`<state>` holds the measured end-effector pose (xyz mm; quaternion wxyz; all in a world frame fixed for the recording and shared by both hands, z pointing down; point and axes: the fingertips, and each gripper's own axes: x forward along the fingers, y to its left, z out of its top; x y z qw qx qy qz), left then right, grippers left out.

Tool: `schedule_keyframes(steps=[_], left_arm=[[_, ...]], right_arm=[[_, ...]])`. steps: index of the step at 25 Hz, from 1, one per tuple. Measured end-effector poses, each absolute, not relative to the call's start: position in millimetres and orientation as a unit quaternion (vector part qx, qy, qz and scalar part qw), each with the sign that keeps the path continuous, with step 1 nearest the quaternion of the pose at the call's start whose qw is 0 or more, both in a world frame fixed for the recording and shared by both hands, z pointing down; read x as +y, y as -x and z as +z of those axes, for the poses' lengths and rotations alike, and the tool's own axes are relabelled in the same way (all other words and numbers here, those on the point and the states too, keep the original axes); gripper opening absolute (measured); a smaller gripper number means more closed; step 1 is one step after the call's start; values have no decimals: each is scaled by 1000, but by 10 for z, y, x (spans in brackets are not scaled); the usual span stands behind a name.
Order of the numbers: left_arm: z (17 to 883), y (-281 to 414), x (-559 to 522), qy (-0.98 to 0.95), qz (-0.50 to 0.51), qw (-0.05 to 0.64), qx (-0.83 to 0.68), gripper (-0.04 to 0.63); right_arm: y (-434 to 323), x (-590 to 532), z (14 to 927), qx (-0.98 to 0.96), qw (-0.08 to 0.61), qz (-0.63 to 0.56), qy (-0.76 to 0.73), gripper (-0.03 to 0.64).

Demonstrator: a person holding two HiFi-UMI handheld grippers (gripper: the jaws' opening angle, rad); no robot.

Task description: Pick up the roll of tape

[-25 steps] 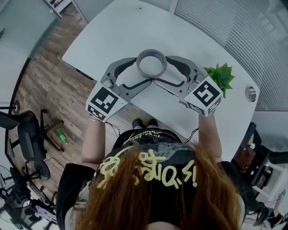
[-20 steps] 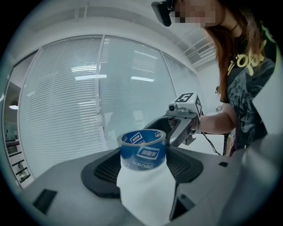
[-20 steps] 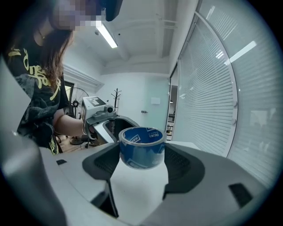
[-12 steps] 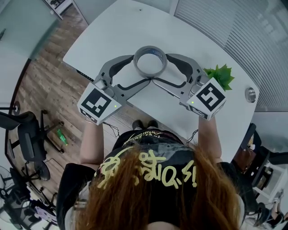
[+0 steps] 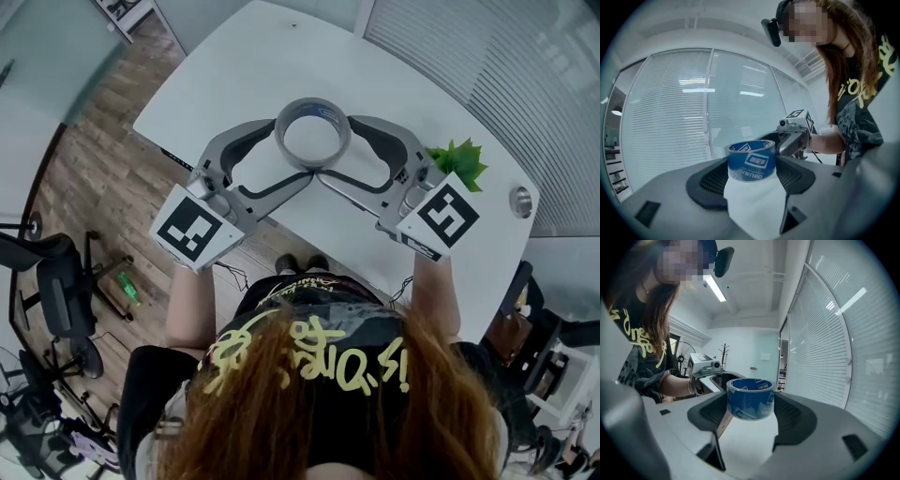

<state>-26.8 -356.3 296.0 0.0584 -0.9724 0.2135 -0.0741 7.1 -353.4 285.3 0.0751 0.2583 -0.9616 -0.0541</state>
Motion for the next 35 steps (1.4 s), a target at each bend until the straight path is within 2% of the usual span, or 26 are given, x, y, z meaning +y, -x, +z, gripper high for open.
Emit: schedule_keyframes(steps=[18,35], left_arm=[[2821,253,-3505,974,-53,55,215,316],[2757,263,-3493,973,-51,61,219,314]], right_arm=[[-118,-3481,2711,-965,34,-43,-257,310],[-109,-3470,2646,-964,31,-46,-259,309]])
